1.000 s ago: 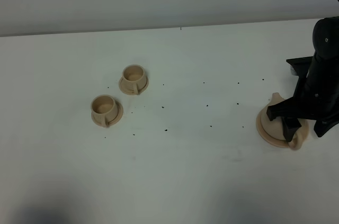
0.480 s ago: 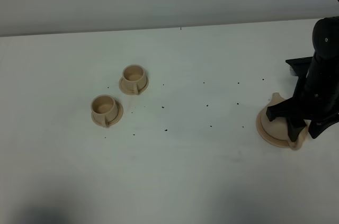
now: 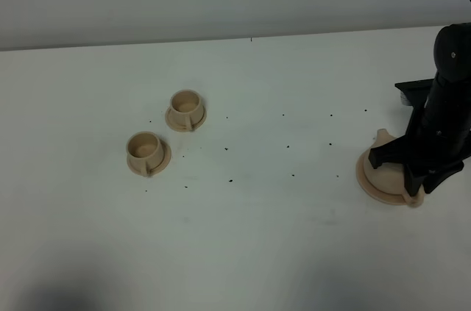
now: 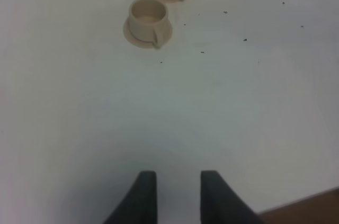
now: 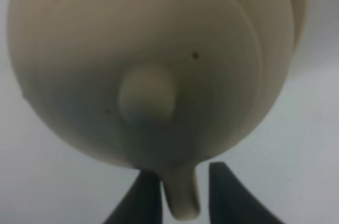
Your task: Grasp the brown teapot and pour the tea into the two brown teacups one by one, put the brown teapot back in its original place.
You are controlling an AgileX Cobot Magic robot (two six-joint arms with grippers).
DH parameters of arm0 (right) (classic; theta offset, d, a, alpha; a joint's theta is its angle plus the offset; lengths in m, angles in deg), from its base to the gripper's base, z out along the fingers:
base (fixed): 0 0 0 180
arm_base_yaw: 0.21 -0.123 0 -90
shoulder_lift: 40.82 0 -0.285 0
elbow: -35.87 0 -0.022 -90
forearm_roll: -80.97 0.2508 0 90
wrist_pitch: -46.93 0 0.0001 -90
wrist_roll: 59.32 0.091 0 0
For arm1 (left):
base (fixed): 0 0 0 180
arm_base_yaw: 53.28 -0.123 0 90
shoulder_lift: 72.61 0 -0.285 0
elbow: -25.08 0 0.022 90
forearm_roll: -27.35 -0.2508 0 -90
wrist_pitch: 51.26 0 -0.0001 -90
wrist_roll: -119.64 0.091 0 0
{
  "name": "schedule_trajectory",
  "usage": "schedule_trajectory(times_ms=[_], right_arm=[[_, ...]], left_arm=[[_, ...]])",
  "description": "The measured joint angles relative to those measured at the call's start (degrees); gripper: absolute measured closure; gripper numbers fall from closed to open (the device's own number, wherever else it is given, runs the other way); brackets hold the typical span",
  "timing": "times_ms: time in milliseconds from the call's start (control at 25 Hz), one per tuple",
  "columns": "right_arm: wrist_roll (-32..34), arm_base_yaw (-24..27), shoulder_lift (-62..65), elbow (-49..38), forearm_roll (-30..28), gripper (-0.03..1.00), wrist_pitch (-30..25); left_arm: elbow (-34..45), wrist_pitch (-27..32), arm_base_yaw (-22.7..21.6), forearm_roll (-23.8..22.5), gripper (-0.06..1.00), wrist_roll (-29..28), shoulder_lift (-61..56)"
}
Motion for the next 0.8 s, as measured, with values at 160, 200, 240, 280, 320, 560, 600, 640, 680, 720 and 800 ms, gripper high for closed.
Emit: schedule_trajectory(times_ms=[160,200,240,280,320,560,600,640,680,720,800], right_arm=[[-0.74,0.00,0.00,0.00,0.17,0.86,0.00],[-0.88,0.00,0.00,0.00,0.17,0.86,0.00],[-1.08,0.00,0.00,0.00,0.17,0.86,0.00],[-1.15,0.00,0.00,0.00,0.17,0.86,0.00],[-1.21,0.00,0.00,0.00,0.17,0.86,0.00],[-1.66,0.00,0.00,0.00,0.17,0.86,0.00],[-1.73,0.00,0.00,0.00,0.17,0.86,0.00],[-1.79,0.00,0.06,0.00,0.17,0.86,0.05],[-1.79,0.00,0.24,-0.02,0.12,0.86,0.11],[-1.84,0.00,0.37,-0.02,-0.08,0.86,0.24],[-1.86,0.00,0.87,-0.02,-0.30,0.86,0.37]], left_arm=[[0.00,0.00,0.00,0.00,0.72,0.00,0.00],[0.00,0.00,0.00,0.00,0.72,0.00,0.00],[0.00,0.00,0.00,0.00,0.72,0.00,0.00],[0.00,0.00,0.00,0.00,0.72,0.00,0.00],[0.00,0.00,0.00,0.00,0.72,0.00,0.00],[0.00,0.00,0.00,0.00,0.72,0.00,0.00],[0.00,0.00,0.00,0.00,0.72,0.00,0.00],[0.00,0.00,0.00,0.00,0.72,0.00,0.00],[0.00,0.00,0.00,0.00,0.72,0.00,0.00],[0.00,0.00,0.00,0.00,0.72,0.00,0.00],[0.00,0.00,0.00,0.00,0.72,0.00,0.00]])
